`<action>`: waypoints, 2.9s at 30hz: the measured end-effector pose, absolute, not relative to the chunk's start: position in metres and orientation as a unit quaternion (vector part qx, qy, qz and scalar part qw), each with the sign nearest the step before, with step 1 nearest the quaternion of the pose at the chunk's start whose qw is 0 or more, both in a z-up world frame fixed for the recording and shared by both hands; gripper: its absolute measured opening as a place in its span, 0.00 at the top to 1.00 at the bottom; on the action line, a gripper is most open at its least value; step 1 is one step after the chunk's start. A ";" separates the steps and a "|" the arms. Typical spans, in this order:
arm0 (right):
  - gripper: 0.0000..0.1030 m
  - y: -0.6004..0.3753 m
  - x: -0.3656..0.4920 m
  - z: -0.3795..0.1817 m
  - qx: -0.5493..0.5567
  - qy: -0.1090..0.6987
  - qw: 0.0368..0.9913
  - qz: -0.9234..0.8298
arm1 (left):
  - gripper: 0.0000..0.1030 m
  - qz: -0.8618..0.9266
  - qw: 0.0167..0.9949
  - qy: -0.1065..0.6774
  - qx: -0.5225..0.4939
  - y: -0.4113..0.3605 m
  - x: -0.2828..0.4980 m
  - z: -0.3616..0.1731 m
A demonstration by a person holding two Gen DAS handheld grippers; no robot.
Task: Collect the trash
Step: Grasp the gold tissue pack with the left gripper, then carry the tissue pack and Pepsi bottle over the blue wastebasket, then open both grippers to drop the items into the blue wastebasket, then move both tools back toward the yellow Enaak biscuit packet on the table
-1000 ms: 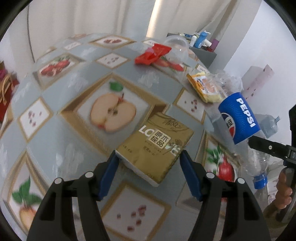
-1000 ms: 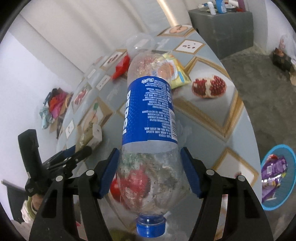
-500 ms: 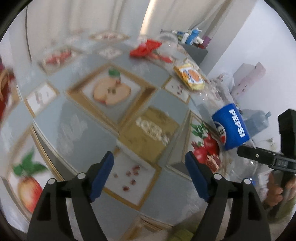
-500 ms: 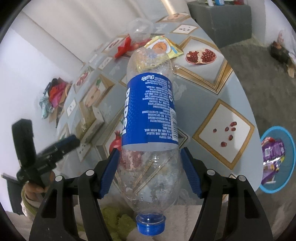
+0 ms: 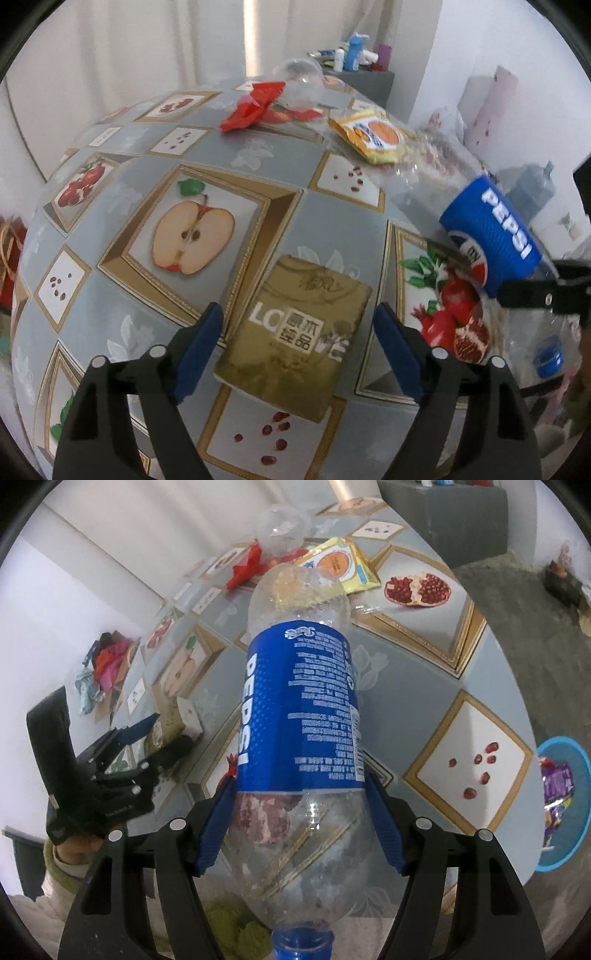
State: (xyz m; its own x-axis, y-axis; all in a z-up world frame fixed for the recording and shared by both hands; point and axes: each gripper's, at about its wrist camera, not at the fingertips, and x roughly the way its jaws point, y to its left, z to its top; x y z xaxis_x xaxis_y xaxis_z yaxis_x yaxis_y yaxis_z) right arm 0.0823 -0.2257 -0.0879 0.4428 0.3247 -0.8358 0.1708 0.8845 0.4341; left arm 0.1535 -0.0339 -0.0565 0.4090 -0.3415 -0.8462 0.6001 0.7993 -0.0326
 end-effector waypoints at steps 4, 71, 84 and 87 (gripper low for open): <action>0.39 -0.227 0.080 -0.087 0.244 0.519 0.818 0.052 | 0.31 -0.275 0.831 0.454 0.168 -0.036 0.147 -0.061; 0.31 -0.519 -0.173 -0.211 0.534 0.316 0.733 -0.280 | 0.20 -0.536 0.663 0.477 0.216 -0.424 0.047 -0.049; 0.31 -0.466 -0.097 -0.142 0.415 0.324 0.831 -0.177 | 0.20 -0.423 0.792 0.420 0.133 -0.236 0.110 0.016; 0.31 -0.453 -0.078 -0.125 0.391 0.323 0.849 -0.148 | 0.20 -0.388 0.818 0.411 0.107 -0.192 0.126 0.027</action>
State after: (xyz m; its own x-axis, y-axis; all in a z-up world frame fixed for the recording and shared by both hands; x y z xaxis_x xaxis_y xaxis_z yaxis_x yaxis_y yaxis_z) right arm -0.0781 -0.4527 -0.1254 0.7473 0.0004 -0.6644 0.5045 0.6504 0.5679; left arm 0.1263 -0.1916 0.0269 0.3618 -0.5469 -0.7550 0.7224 0.6764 -0.1438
